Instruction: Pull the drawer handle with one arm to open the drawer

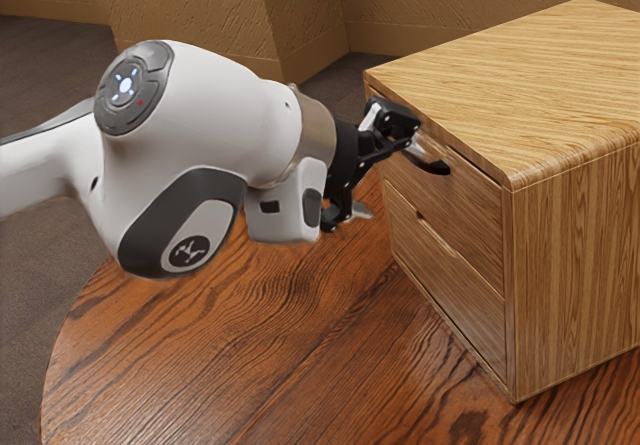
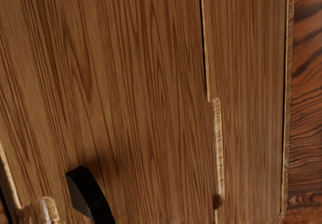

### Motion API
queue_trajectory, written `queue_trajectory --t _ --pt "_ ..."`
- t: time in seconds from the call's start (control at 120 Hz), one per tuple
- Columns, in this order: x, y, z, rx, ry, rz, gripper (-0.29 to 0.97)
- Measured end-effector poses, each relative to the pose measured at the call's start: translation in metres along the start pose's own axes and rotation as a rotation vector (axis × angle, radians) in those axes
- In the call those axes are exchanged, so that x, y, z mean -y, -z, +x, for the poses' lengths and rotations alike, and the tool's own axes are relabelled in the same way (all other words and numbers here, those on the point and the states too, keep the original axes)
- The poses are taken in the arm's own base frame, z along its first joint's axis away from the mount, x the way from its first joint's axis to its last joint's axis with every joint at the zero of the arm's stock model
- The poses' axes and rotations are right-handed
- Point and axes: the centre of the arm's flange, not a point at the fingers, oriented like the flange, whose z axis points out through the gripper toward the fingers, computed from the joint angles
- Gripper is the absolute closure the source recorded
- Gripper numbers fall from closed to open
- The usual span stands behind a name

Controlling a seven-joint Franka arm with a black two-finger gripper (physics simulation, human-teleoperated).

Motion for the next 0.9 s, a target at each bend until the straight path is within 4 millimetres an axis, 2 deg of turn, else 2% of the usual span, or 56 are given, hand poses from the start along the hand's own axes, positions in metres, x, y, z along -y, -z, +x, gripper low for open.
queue_trajectory --t 0.267,0.392,0.725,0.9 --pt "0.000 -0.008 -0.008 0.006 0.009 0.001 0.02" --pt "-0.003 -0.024 -0.008 -0.002 0.012 -0.012 0.02" --pt "-0.007 -0.038 -0.018 0.004 0.026 -0.015 0.02" --pt "0.009 -0.034 -0.020 0.016 0.003 -0.014 0.02"
